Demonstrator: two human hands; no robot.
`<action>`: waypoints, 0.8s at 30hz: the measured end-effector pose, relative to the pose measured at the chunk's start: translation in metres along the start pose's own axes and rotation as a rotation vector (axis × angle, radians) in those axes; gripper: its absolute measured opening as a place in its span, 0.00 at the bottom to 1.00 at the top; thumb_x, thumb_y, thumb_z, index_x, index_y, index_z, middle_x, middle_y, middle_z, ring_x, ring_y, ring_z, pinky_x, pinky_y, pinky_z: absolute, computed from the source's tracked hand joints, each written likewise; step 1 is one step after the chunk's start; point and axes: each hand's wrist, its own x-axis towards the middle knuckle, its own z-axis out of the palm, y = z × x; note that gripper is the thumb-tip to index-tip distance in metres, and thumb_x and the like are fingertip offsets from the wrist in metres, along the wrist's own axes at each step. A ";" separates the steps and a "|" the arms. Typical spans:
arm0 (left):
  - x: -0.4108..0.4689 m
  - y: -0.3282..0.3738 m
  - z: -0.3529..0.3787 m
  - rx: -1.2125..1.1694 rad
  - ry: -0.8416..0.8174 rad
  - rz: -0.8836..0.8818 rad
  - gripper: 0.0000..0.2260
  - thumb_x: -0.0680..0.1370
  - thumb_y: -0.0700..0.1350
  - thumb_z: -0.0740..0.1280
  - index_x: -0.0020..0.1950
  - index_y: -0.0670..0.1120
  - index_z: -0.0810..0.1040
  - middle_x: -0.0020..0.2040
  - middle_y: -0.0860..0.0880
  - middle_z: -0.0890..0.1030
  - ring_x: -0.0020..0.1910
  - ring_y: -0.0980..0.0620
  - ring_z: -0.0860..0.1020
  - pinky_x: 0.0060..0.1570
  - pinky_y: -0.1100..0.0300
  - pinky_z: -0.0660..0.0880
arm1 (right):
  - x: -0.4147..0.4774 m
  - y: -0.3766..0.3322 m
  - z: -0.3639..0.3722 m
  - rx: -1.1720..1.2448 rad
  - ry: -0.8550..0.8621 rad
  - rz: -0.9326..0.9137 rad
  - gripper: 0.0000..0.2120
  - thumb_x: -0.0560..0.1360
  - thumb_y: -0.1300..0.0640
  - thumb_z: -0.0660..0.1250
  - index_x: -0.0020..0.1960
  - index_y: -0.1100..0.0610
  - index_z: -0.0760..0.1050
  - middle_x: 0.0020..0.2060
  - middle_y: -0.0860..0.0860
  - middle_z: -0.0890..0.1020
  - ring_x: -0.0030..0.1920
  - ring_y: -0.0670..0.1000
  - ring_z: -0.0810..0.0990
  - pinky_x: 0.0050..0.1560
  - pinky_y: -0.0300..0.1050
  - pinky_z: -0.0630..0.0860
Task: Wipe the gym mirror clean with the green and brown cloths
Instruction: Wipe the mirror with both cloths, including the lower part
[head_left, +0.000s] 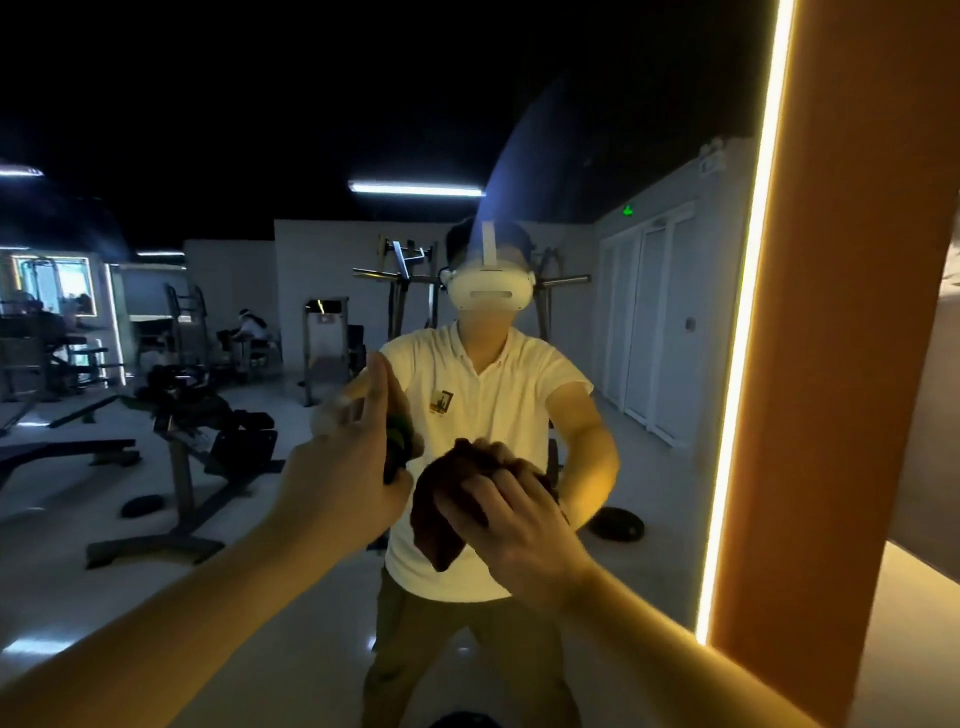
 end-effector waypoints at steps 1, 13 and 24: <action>0.001 0.000 -0.002 0.033 0.005 0.003 0.54 0.79 0.57 0.69 0.78 0.51 0.22 0.63 0.40 0.79 0.31 0.56 0.72 0.29 0.64 0.69 | 0.007 0.016 -0.006 -0.034 -0.025 -0.078 0.20 0.87 0.60 0.47 0.70 0.54 0.74 0.60 0.55 0.76 0.55 0.57 0.79 0.54 0.57 0.80; 0.017 0.011 -0.034 -0.054 0.267 0.135 0.50 0.73 0.50 0.77 0.84 0.46 0.47 0.50 0.39 0.85 0.33 0.47 0.81 0.31 0.63 0.69 | 0.092 0.067 -0.024 0.008 0.327 0.448 0.29 0.72 0.63 0.74 0.72 0.53 0.72 0.63 0.56 0.67 0.62 0.60 0.72 0.56 0.60 0.79; 0.043 0.047 -0.042 -0.108 0.258 0.094 0.46 0.78 0.53 0.71 0.85 0.45 0.46 0.43 0.47 0.82 0.27 0.62 0.64 0.26 0.68 0.61 | 0.090 0.213 -0.109 -0.269 0.373 0.595 0.23 0.78 0.54 0.54 0.68 0.58 0.77 0.61 0.62 0.77 0.57 0.62 0.78 0.54 0.55 0.77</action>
